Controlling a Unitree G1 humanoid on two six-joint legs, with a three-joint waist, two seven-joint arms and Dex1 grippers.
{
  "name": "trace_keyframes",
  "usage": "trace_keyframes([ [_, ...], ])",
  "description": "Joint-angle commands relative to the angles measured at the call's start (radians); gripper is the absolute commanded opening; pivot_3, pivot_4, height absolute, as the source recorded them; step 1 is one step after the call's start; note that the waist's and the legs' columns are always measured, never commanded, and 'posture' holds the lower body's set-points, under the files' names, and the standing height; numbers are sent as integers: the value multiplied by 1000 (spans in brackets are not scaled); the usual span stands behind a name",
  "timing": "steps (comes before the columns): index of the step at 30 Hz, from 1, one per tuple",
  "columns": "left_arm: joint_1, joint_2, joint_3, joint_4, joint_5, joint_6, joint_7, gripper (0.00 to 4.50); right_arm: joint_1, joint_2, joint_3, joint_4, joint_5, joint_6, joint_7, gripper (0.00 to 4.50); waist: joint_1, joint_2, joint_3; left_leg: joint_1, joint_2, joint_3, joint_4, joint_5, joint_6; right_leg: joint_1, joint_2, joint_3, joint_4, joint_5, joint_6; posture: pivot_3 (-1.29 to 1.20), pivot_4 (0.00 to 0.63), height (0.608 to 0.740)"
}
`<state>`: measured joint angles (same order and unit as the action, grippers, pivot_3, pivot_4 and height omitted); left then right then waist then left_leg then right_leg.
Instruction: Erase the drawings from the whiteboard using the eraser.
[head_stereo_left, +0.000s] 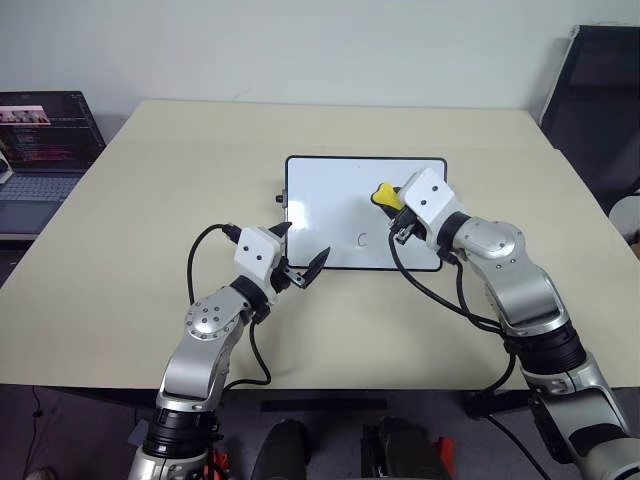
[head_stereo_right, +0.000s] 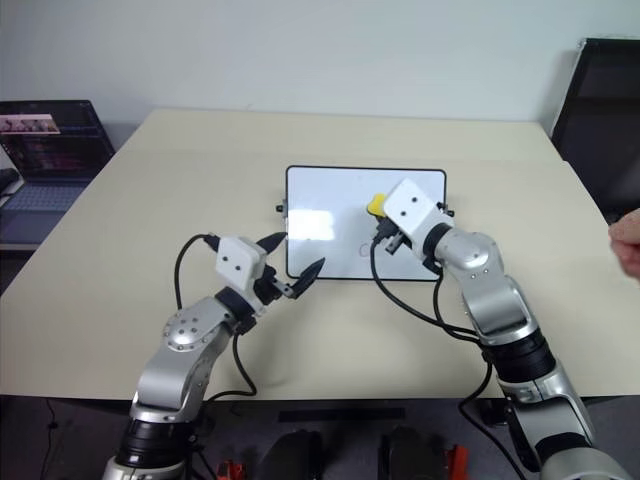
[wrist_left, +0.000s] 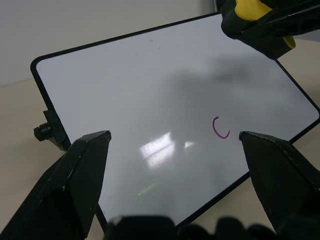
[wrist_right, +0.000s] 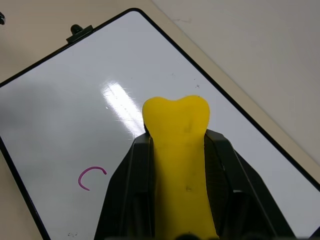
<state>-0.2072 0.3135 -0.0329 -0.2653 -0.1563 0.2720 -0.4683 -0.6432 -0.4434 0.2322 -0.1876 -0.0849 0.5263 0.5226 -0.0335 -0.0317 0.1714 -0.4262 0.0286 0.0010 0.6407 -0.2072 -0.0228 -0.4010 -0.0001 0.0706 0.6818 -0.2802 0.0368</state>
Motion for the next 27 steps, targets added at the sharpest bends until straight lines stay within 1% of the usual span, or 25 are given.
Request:
trace_keyframes([
  [1,-16,2,2,-24,-5,-14,2,4500,-11,-3,12,12,-25,-60,1,1069,0,0,0,0,0,0,0,0,0,0,0,0,0,0,0,0,150,740],
  [6,-21,1,2,-22,-4,-13,3,4500,-26,17,44,86,-57,-118,-8,1069,0,0,0,0,0,1,0,0,0,0,0,0,0,0,0,0,150,740],
  [15,-5,6,7,-37,-5,-8,6,4500,-105,72,93,266,-130,-203,-21,1069,-1,0,0,0,0,0,0,0,0,0,0,0,0,0,0,0,150,740],
  [22,68,0,6,-79,2,-4,27,4500,-194,133,96,430,-170,-251,-67,1069,-3,0,0,0,0,0,0,0,0,-1,0,1,0,0,0,0,150,740],
  [27,96,-4,4,-105,4,-2,45,4500,-235,140,131,539,-233,-272,-83,1069,0,0,0,0,0,0,0,0,0,-1,0,0,0,0,0,0,150,740],
])
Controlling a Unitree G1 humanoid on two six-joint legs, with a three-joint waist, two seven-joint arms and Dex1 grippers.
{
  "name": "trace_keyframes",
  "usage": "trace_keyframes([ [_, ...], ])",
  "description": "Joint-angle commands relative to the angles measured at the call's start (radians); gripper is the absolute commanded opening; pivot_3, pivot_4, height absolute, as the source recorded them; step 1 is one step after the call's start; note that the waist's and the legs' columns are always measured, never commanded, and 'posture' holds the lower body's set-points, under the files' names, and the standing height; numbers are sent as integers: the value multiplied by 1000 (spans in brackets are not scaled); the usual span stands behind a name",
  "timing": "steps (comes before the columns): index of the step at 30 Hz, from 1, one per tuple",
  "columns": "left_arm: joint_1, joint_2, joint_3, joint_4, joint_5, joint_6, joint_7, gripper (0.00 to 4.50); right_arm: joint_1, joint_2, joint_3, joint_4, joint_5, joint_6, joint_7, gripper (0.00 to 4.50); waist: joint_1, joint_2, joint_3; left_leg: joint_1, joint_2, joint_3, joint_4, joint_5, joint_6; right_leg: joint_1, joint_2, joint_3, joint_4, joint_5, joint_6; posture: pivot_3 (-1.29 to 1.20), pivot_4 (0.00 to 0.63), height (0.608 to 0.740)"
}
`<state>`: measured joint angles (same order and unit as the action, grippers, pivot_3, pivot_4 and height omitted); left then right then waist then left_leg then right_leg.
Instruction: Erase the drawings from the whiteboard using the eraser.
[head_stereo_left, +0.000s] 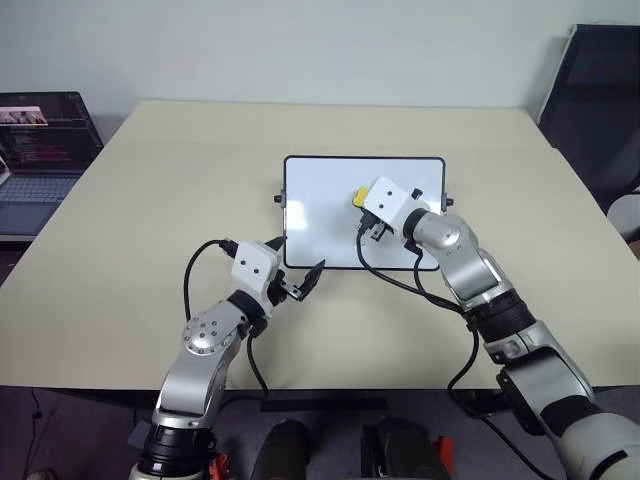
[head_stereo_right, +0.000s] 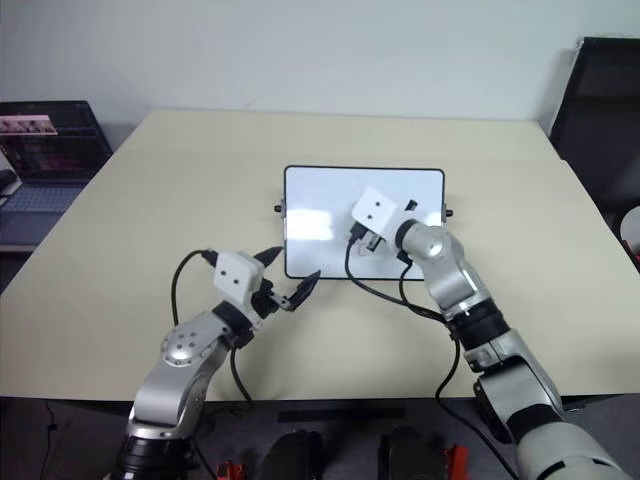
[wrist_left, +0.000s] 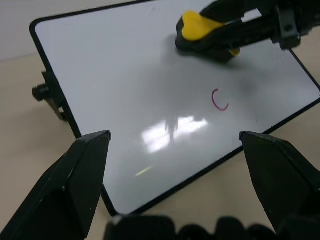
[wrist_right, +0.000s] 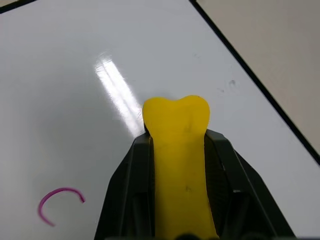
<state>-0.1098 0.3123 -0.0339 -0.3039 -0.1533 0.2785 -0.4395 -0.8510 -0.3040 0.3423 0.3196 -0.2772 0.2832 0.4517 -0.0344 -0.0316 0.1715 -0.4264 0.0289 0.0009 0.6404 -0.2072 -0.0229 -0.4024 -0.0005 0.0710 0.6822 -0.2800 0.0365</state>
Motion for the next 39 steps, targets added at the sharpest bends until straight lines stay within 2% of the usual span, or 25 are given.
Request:
trace_keyframes([
  [1,0,-3,5,-71,1,-7,20,4500,-24,1,35,48,-56,-34,-9,1069,1,0,0,0,0,0,0,0,0,0,0,0,0,0,0,0,150,740],
  [6,2,-2,6,-88,-1,1,32,4500,43,-4,79,65,-89,-30,24,1069,1,-1,-1,2,0,0,0,0,0,3,0,0,0,0,0,0,150,740],
  [9,4,-1,7,-90,-1,1,33,4500,74,-7,87,35,-94,-8,41,1069,-1,-1,-1,15,0,1,0,0,0,17,0,-1,-2,-1,0,0,150,740],
  [15,0,1,3,-89,-1,0,38,4500,106,10,87,-4,-95,40,56,1069,-1,-1,-1,27,1,0,0,0,1,27,-1,1,-2,-7,-3,0,150,740],
  [30,-11,14,19,-117,-10,36,44,4500,227,34,187,-28,-142,93,119,1069,-8,-2,-2,29,1,-1,-1,0,1,28,-3,1,-2,-8,-3,0,150,740],
  [39,-17,10,15,-119,-8,50,44,4500,150,20,94,-48,-123,78,90,1069,-8,-3,-1,29,2,-1,-1,0,1,23,-5,1,-3,-8,-4,0,150,740],
])
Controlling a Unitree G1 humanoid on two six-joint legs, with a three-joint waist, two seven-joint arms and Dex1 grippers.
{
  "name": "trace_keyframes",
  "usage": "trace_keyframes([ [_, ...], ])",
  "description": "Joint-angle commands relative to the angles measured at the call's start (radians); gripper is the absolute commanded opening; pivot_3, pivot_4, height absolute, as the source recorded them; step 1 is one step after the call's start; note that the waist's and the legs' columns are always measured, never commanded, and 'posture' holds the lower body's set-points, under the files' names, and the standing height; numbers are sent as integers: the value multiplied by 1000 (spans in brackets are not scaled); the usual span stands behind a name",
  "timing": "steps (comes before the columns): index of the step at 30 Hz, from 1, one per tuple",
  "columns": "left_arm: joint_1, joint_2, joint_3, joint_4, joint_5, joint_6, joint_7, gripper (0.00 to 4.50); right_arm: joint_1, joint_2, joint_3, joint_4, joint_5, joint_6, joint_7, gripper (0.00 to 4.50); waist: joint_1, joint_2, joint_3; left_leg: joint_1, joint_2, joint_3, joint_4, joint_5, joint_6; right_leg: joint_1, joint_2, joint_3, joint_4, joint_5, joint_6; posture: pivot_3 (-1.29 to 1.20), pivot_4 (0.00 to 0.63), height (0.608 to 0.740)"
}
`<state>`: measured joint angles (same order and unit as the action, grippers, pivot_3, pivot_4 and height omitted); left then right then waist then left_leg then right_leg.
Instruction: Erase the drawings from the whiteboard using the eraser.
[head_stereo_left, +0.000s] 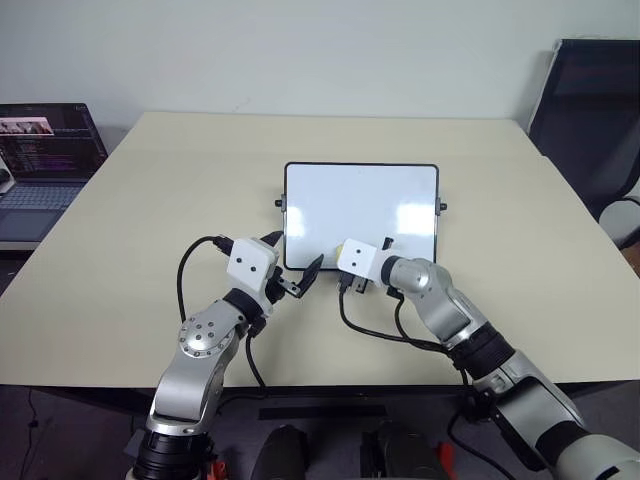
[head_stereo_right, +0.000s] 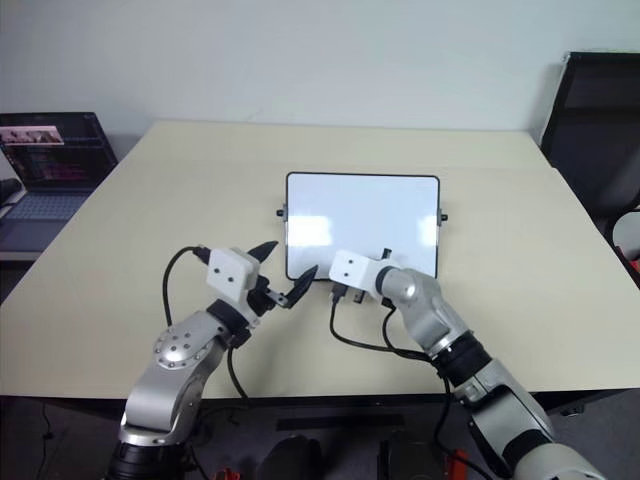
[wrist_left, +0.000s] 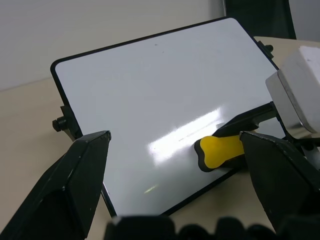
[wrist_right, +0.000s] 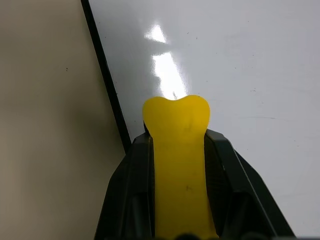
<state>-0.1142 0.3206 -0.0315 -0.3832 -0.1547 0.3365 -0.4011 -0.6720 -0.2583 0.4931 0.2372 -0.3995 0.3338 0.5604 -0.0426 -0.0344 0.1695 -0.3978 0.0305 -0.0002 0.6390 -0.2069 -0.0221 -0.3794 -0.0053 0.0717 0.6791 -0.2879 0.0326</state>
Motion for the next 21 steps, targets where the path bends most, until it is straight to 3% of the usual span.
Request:
trace_keyframes([
  [1,-15,2,12,-35,-8,-10,3,4500,-44,-28,-73,22,5,32,-21,1069,0,0,1,0,0,0,0,0,0,0,0,0,0,0,0,0,150,740],
  [7,-31,3,4,-3,-13,-26,-20,4500,-132,-61,-154,-75,34,71,-7,1069,8,0,5,-6,-1,1,-1,0,0,-2,0,0,0,0,0,0,150,740],
  [11,-37,2,3,18,-13,-42,-34,4500,-151,-73,-169,-168,48,126,37,1069,9,0,5,-18,-2,1,-8,0,0,-15,2,-1,-1,6,2,0,150,740],
  [16,-52,1,4,49,-12,-62,-45,4500,-149,-77,-173,-282,53,211,76,1069,9,0,5,-33,-1,-1,-11,-1,-3,-31,2,-1,0,4,0,0,150,740],
  [21,-50,-2,0,47,-6,-66,-45,4500,-78,-107,-191,-397,64,288,101,1069,11,0,5,-34,-2,-1,-11,-2,-4,-31,0,-2,-3,4,1,0,150,740],
])
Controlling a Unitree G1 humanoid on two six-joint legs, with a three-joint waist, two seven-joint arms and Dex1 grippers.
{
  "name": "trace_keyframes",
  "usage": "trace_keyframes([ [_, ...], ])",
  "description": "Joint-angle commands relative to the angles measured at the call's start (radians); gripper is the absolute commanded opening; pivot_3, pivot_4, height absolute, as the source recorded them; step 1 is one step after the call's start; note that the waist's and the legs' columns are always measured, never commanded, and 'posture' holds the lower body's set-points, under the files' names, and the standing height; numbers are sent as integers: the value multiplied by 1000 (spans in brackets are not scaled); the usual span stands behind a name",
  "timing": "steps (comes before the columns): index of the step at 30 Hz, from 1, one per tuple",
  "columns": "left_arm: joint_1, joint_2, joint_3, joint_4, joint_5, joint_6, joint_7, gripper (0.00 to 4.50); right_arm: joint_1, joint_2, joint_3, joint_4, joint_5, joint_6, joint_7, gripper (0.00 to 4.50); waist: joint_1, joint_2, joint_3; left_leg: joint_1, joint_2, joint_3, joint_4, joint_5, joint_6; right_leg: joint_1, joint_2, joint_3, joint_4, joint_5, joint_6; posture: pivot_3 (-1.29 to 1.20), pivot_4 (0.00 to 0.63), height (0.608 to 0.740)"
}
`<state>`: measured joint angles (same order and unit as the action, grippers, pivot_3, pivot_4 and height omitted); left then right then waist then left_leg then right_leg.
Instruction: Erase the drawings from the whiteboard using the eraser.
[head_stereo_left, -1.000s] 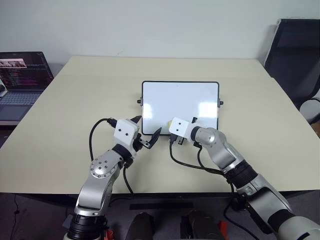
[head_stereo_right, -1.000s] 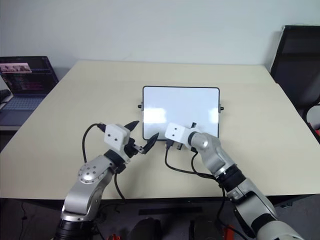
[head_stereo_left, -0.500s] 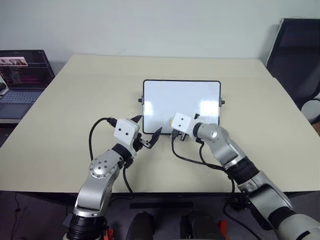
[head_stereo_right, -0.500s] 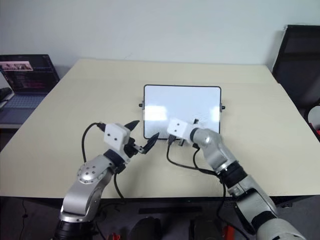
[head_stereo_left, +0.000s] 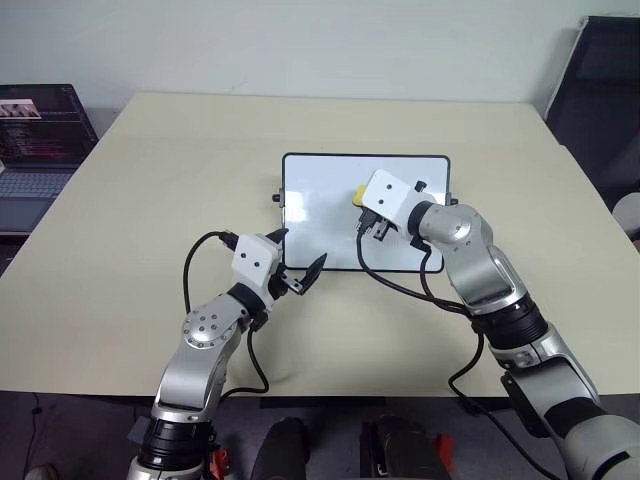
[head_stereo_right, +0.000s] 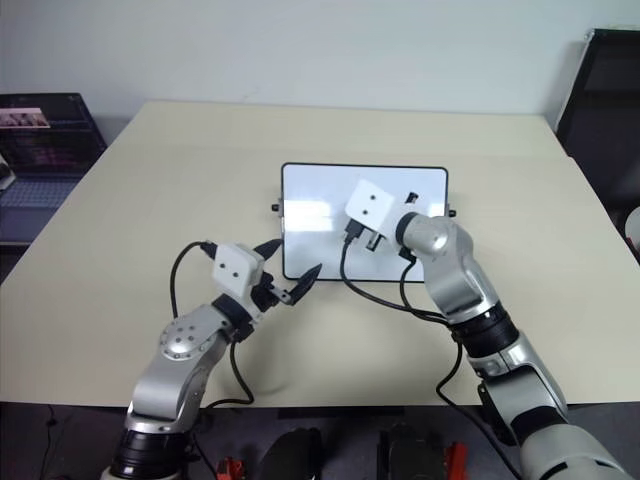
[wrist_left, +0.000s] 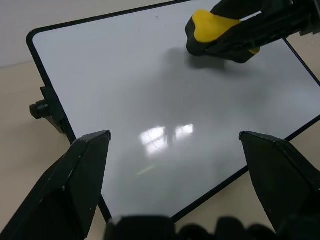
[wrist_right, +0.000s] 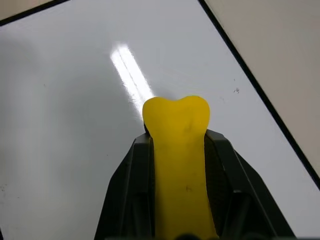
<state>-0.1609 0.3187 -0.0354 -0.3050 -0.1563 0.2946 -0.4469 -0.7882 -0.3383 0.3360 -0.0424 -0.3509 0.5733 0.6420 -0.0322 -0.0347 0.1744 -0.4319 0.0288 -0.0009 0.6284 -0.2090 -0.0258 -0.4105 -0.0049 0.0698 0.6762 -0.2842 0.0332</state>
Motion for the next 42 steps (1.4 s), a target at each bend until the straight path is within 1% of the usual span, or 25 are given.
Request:
trace_keyframes([
  [1,-1,2,7,-34,-5,-23,2,4500,60,-38,-44,-157,22,77,28,1069,2,0,0,0,0,0,0,0,0,1,0,0,0,0,0,0,150,740],
  [3,4,6,14,-38,-5,-23,3,4500,133,-67,-83,-249,35,135,30,1069,5,0,0,0,-1,-2,1,0,0,1,0,-2,0,0,0,0,150,740],
  [6,14,9,20,-45,-7,-22,5,4500,237,-69,-165,-331,51,227,-10,1069,5,0,0,0,-1,-3,1,0,0,3,1,-3,0,-1,1,0,150,740],
  [8,24,10,21,-48,-9,-25,4,4500,269,-29,-235,-370,80,295,-49,1069,2,0,0,0,-2,-3,1,0,0,3,1,-2,1,0,1,0,150,740],
  [10,29,12,21,-44,-12,-31,-1,4500,273,-3,-260,-400,92,334,-81,1069,-6,0,0,1,-1,-2,1,0,0,3,2,-1,2,0,1,0,150,740],
  [17,2,12,12,-7,-13,-51,-18,4500,264,28,-224,-450,110,394,-147,1069,-8,0,0,4,0,-1,1,0,0,3,4,-1,4,-1,1,0,150,740],
  [28,-15,7,2,-3,-10,-45,-26,4500,280,11,-212,-478,136,423,-186,1069,-6,0,0,4,-1,-1,1,0,0,4,4,-1,3,0,1,0,150,740],
  [33,-27,11,-1,0,-16,-36,-36,4500,303,-39,-256,-497,153,442,-189,1069,-3,0,0,4,-1,-1,1,0,0,4,4,-1,3,0,1,0,150,740],
  [38,-44,16,-5,21,-21,-43,-66,4500,364,-103,-366,-519,196,511,-180,1069,1,0,0,4,-1,0,2,0,0,4,4,-1,3,0,1,0,150,740],
  [42,-60,12,-9,40,-23,-48,-86,4500,394,-153,-414,-512,213,522,-189,1069,0,0,0,4,-1,1,2,0,0,4,4,-1,3,0,1,0,150,740],
])
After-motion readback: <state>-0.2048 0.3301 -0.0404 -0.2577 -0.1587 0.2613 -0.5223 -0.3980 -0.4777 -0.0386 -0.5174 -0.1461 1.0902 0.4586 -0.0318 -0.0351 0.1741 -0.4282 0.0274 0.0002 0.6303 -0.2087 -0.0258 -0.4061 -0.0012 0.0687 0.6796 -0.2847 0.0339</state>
